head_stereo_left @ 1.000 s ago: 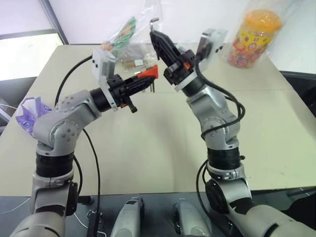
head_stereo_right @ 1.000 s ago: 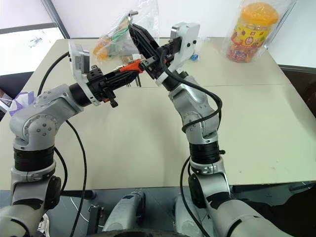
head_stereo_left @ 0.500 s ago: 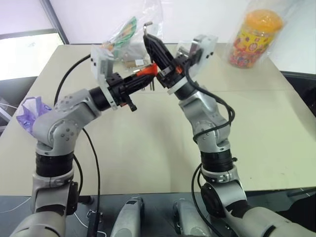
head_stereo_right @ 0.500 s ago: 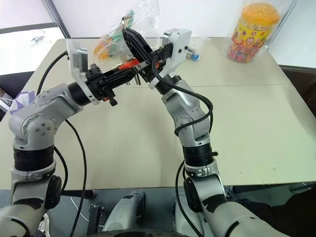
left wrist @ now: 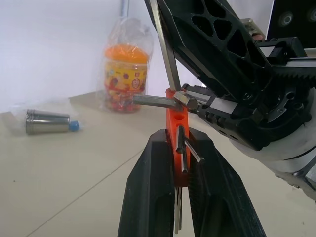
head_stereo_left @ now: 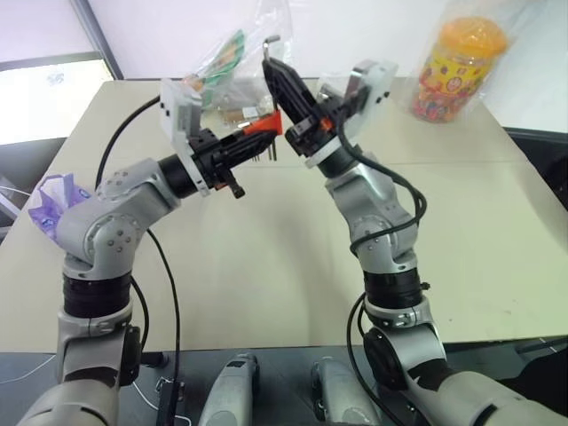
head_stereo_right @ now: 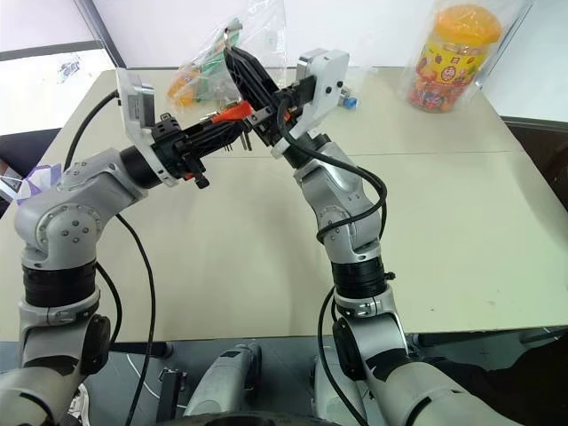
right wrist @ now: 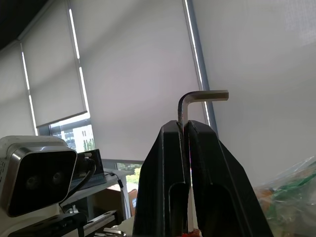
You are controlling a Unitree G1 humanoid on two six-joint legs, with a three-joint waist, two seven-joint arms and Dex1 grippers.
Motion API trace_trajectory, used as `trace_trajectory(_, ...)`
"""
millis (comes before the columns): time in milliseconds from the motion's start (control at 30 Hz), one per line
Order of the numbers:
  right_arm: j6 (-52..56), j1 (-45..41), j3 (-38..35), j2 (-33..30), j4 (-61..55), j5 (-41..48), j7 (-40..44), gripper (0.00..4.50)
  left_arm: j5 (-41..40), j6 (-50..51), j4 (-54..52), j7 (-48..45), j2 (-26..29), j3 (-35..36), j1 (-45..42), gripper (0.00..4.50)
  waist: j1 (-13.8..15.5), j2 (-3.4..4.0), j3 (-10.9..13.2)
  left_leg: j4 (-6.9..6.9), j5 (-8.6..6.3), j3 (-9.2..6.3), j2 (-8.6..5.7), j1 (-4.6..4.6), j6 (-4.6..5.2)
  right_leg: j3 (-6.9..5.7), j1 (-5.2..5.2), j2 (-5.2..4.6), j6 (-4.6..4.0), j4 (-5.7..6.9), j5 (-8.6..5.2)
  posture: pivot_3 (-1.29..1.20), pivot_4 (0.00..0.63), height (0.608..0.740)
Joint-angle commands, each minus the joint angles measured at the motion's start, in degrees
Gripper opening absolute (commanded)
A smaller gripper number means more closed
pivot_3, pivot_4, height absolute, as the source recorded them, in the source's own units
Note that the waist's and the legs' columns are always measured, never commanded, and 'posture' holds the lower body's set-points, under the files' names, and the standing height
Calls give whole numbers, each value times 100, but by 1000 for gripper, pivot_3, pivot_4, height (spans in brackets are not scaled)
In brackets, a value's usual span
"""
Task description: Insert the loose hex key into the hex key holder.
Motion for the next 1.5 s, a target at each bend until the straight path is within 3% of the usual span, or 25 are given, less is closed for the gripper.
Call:
trace_trajectory(33,-141,-146,-40,8,-133,-46,-14,45,-145,-11,-136,21,-16,163,-173,0,0,0,0,0,0,0,0,0,0,0,0,0,0,0,0,0,150,740)
trace_trajectory(467,-75,10,43,-92,-335,-80,100,45,-256,-1,-41,177,-86,272,-286,0,1,0,0,0,0,0,0,0,0,0,0,0,0,-1,0,0,150,740)
trace_trajectory(833,184,303,228,-553,-747,-55,383,45,-190,-24,19,192,-110,291,-324,0,5,0,0,-1,0,0,-1,-1,0,0,1,-1,0,-3,0,0,150,740)
trace_trajectory(933,224,361,247,-643,-781,-64,440,1064,-162,-37,52,171,-114,277,-329,0,-6,0,0,-2,0,1,-1,-1,0,0,0,0,0,-3,0,0,150,740)
trace_trajectory(1100,542,915,42,-1291,-1198,34,675,3659,-82,-24,18,149,-132,186,-267,0,45,0,0,-4,0,0,-2,-2,0,-1,2,-2,1,-9,0,0,150,740)
trace_trajectory(1300,994,2135,-459,-2397,-1893,245,931,3659,-89,81,80,224,-353,38,33,0,40,-3,1,0,0,4,-16,-9,1,-1,11,-21,-14,-28,-10,0,150,740)
trace_trajectory(1500,1139,2831,-805,-2904,-2331,222,889,3659,111,94,520,169,-958,-490,572,0,37,-2,0,-1,0,0,-3,-5,1,-3,9,-8,-13,-18,-9,0,150,740)
